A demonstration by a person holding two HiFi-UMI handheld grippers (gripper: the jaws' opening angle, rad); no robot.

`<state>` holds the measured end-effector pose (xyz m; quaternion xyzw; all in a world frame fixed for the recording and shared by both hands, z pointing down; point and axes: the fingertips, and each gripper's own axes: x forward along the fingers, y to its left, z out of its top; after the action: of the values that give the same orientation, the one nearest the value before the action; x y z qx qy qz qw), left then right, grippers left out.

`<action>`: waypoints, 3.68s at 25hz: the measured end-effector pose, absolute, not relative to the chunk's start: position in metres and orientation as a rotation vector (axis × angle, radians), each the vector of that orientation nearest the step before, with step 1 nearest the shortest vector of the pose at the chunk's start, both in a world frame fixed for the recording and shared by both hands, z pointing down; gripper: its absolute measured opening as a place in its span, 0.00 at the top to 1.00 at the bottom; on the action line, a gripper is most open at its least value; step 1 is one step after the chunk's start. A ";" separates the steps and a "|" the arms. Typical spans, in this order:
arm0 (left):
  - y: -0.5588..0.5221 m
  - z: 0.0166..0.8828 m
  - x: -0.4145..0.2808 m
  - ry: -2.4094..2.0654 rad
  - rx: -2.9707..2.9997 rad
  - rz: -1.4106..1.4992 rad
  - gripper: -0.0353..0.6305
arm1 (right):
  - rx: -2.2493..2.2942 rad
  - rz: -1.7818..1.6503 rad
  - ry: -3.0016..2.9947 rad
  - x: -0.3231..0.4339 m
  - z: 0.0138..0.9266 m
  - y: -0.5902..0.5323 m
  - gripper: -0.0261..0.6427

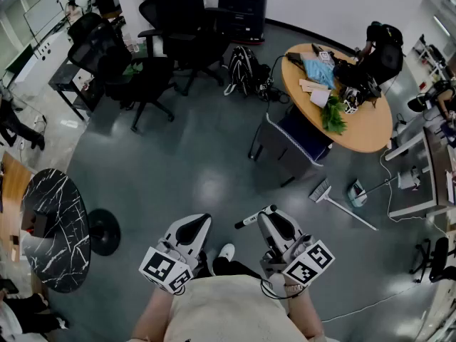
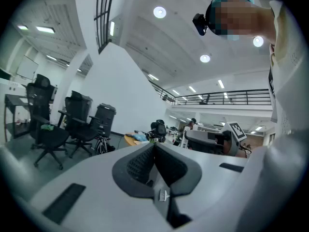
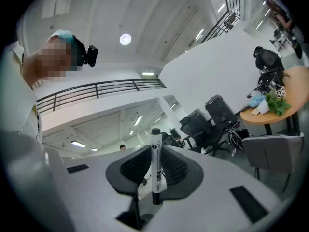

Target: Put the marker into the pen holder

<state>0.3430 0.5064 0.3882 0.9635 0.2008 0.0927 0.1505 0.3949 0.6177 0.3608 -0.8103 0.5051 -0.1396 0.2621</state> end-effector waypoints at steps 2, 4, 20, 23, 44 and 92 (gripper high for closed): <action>0.485 0.392 0.338 0.515 2.779 0.273 0.93 | -2.180 -0.397 1.409 0.396 0.361 0.597 0.84; 0.464 0.393 0.331 0.457 2.791 0.272 0.93 | -2.162 -0.415 1.451 0.395 0.361 0.576 0.84; 0.256 0.390 0.197 -0.096 2.766 0.119 0.93 | -1.980 -0.551 1.892 0.295 0.353 0.348 0.84; 0.216 0.388 0.161 -0.164 2.768 0.084 0.93 | -1.938 -0.576 1.955 0.262 0.352 0.306 0.84; 0.035 0.404 -0.096 -0.939 2.575 -0.102 0.93 | -1.386 -0.751 2.474 0.047 0.372 0.067 0.84; -0.353 0.433 -0.214 -1.192 2.530 -0.132 0.93 | -1.323 -0.691 2.676 -0.084 0.399 -0.364 0.84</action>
<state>-0.2140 -0.3529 0.4325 0.8904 -0.4197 -0.0464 0.1700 -0.0836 -0.3642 0.3986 -0.4314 0.8727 -0.2253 0.0389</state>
